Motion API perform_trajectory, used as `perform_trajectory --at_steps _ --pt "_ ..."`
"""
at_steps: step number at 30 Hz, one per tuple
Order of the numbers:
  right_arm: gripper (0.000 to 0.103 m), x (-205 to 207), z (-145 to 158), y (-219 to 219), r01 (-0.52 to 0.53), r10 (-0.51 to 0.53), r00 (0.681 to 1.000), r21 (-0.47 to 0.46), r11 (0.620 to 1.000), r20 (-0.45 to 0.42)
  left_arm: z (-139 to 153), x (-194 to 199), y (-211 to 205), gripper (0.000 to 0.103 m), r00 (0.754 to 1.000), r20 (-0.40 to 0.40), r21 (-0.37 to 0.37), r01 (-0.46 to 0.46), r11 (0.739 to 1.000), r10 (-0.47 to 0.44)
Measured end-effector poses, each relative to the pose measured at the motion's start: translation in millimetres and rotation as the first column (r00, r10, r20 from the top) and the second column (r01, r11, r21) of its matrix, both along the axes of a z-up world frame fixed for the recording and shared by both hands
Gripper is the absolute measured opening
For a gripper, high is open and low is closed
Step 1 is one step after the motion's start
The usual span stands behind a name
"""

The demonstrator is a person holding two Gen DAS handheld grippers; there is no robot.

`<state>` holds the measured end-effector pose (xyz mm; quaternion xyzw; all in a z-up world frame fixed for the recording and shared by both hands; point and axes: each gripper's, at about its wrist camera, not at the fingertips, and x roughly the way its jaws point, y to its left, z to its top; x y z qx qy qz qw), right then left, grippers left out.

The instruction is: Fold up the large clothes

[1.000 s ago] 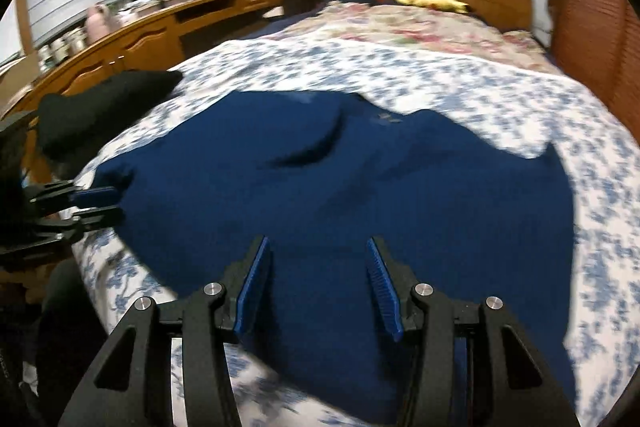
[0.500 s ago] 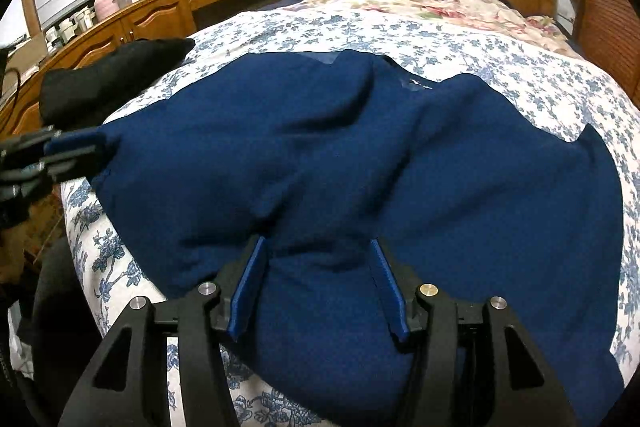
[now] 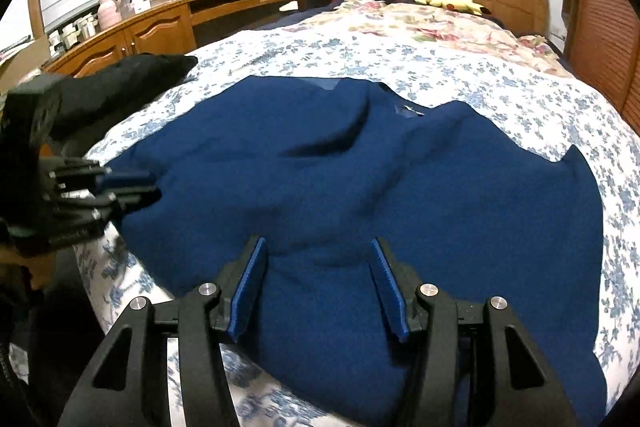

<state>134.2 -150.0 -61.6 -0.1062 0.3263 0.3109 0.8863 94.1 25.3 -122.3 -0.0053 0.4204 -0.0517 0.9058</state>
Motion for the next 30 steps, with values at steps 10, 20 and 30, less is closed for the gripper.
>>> perform_trajectory --at_steps 10,20,30 --pt "0.055 -5.1 1.0 24.5 -0.063 0.061 0.997 0.057 0.996 0.038 9.5 -10.5 7.6 0.024 1.000 0.010 -0.007 -0.006 1.000 0.006" --pt "0.059 21.9 -31.7 57.8 -0.124 0.119 0.991 -0.089 0.988 -0.065 33.6 -29.9 29.0 0.024 0.997 0.057 -0.012 -0.056 0.998 0.057" --pt "0.060 33.3 -35.8 58.4 -0.126 0.121 0.991 -0.090 0.988 -0.063 33.4 -30.2 59.7 0.046 0.992 0.046 -0.044 -0.112 0.993 0.114"
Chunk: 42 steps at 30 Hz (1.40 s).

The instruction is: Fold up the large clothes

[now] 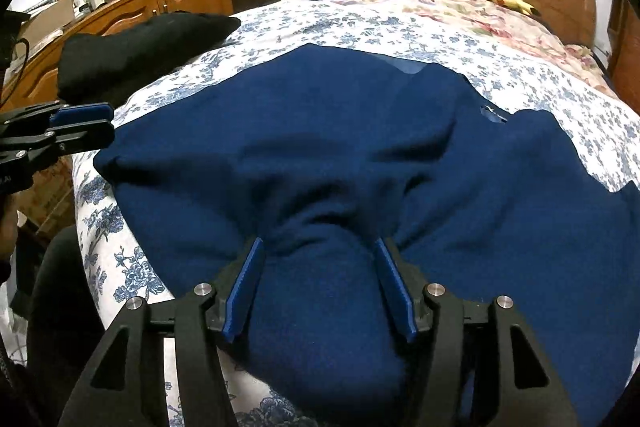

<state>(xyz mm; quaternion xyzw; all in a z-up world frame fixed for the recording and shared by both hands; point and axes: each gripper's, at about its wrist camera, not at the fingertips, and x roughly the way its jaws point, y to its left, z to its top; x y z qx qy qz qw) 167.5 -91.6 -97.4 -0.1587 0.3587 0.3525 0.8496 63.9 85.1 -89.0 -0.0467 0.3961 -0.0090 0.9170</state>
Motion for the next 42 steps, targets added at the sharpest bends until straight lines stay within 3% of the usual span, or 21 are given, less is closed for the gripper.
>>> perform_trajectory --at_steps 2,5,22,31,36,40,42 --pt "0.060 -6.9 1.8 1.3 0.001 -0.001 1.000 -0.001 1.000 0.007 -7.8 2.5 2.1 0.060 1.000 -0.020 0.000 0.000 1.000 0.000" --pt "0.060 -14.2 3.6 -0.3 0.000 0.000 1.000 0.003 1.000 0.008 -16.7 2.4 4.4 0.066 0.999 -0.038 0.002 -0.005 1.000 0.005" --pt "0.060 -19.9 3.4 -4.8 -0.004 0.004 0.999 0.007 1.000 0.039 -30.9 1.0 6.2 0.066 0.997 -0.067 -0.005 -0.031 0.999 0.031" --pt "0.060 -21.2 4.0 -6.3 -0.003 0.003 0.999 0.011 1.000 0.049 -33.8 -8.4 3.0 0.066 0.997 -0.071 -0.079 -0.029 0.996 0.023" --pt "0.061 -24.1 8.2 -11.3 -0.005 0.004 0.999 0.023 1.000 0.053 -32.6 -7.3 0.6 0.054 0.997 -0.072 -0.097 -0.037 0.995 0.030" --pt "0.061 -26.5 18.3 -27.2 -0.001 -0.001 1.000 0.062 0.998 0.027 -20.4 -7.6 -0.7 0.022 0.998 -0.048 -0.096 -0.041 0.995 0.036" --pt "0.061 -28.2 23.3 -39.5 0.011 -0.013 0.999 0.076 0.997 0.030 -13.1 -6.8 -5.8 0.018 0.999 -0.037 -0.072 -0.038 0.997 0.036"
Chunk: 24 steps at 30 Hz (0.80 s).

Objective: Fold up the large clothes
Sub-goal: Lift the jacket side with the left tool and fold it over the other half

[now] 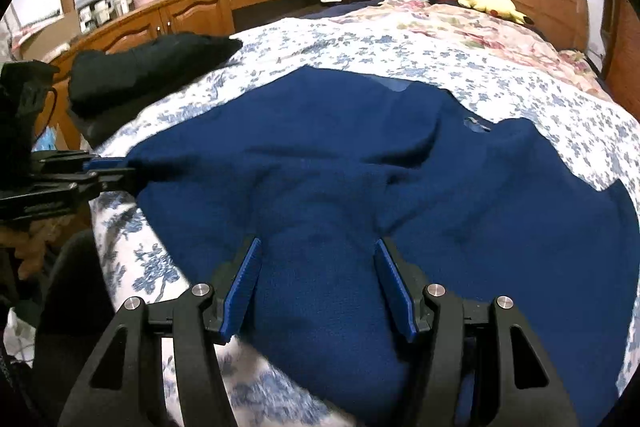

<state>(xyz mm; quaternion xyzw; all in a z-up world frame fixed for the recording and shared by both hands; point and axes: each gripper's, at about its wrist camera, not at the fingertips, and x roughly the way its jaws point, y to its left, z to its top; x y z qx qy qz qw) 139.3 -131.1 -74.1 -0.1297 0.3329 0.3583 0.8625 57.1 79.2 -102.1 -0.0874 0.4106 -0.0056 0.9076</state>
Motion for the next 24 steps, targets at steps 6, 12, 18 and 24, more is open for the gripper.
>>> perform_trajectory --at_steps 6,12,18,24 --pt "0.061 0.1 6.0 -55.0 0.099 -0.099 0.995 0.011 0.995 0.008 30.8 6.5 -21.6 0.012 0.998 0.067 0.059 0.008 0.998 -0.012" --pt "0.061 0.6 8.5 -130.3 0.231 -0.231 0.973 0.033 0.972 0.006 65.0 21.7 -62.5 0.009 0.989 0.131 0.106 0.057 0.993 -0.070" --pt "0.061 -7.9 14.8 -200.1 0.348 -0.349 0.937 0.074 0.935 0.011 93.6 38.7 -127.1 0.008 0.968 0.167 0.174 0.159 0.972 -0.188" --pt "0.061 -23.1 15.8 -251.6 0.411 -0.414 0.910 0.110 0.905 0.008 109.0 59.0 -205.2 0.007 0.929 0.180 0.217 0.282 0.935 -0.322"
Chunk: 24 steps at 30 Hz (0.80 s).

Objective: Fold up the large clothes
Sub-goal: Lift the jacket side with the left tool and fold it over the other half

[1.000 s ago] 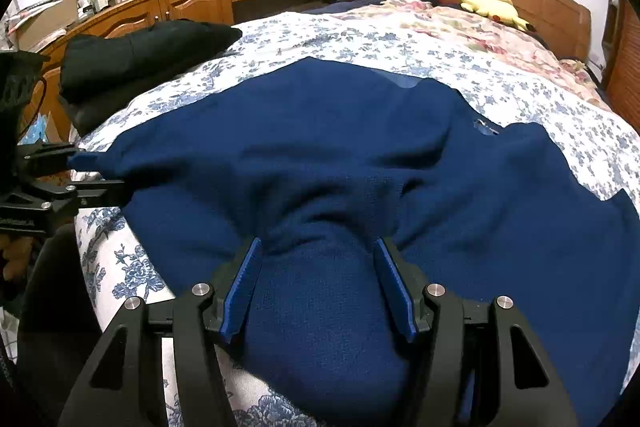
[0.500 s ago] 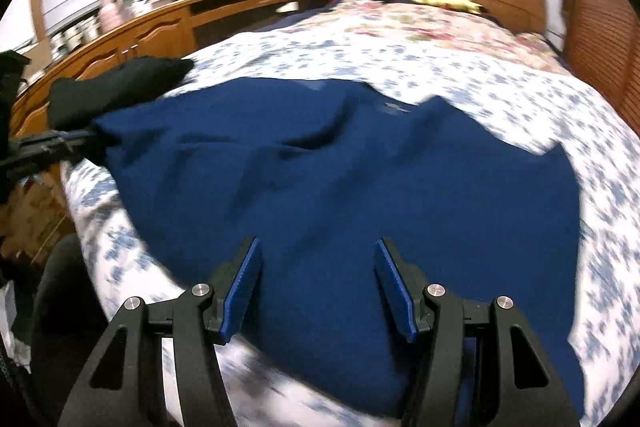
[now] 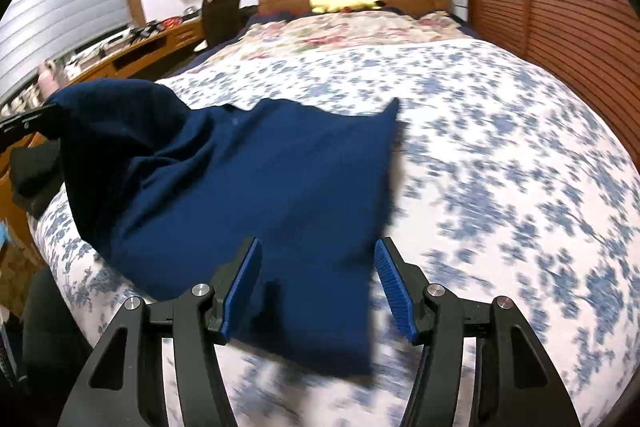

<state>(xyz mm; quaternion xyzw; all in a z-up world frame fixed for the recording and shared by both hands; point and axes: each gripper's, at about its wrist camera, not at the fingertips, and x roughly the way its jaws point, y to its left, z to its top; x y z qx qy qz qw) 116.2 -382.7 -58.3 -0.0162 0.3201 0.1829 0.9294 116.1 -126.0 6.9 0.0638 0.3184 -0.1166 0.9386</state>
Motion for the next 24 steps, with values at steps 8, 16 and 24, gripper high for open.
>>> perform_trajectory --at_steps 8,16,24 --pt "0.061 -18.8 -2.2 -49.4 0.086 -0.085 0.996 0.039 0.996 -0.023 -1.9 7.3 -99.6 0.007 0.973 -0.030 -0.031 0.226 0.974 -0.227" --pt "0.061 -23.5 -2.8 -59.2 0.119 -0.117 0.992 0.044 0.992 -0.048 -24.5 16.8 -129.2 0.008 0.963 -0.097 -0.037 0.250 0.968 -0.252" --pt "0.061 -17.1 17.5 -43.0 0.081 -0.081 0.997 0.046 0.996 0.007 -9.8 2.5 -106.4 0.030 0.970 -0.071 -0.072 0.229 0.971 -0.234"
